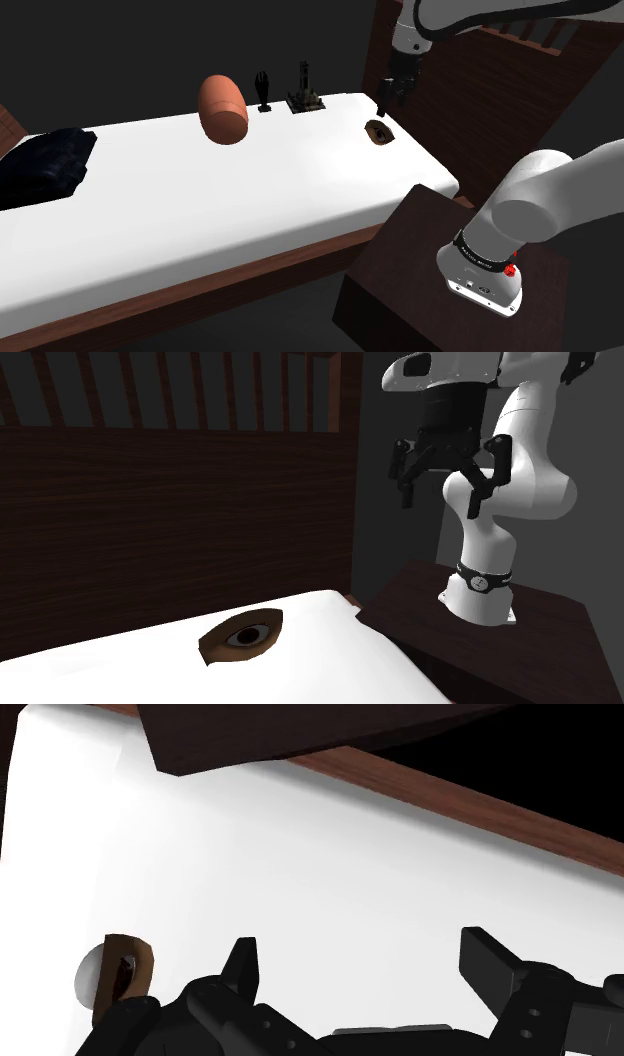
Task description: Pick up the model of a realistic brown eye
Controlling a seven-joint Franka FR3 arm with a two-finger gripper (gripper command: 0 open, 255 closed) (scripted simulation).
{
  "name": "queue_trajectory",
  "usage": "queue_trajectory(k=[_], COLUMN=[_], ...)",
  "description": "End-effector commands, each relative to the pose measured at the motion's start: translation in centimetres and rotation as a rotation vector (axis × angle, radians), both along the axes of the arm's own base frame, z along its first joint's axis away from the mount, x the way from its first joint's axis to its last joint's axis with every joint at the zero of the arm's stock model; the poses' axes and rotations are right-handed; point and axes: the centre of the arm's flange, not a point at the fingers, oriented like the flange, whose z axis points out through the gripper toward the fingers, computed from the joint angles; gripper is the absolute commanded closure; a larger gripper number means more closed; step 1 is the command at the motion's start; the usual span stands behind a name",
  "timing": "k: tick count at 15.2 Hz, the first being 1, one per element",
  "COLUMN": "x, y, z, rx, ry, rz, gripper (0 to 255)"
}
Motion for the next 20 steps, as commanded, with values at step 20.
queue_trajectory(k=[20], x=[9.4], y=[-20.4], z=[-16.2], rx=[-0.020], ry=[-0.003], rz=[-0.350], gripper=[0])
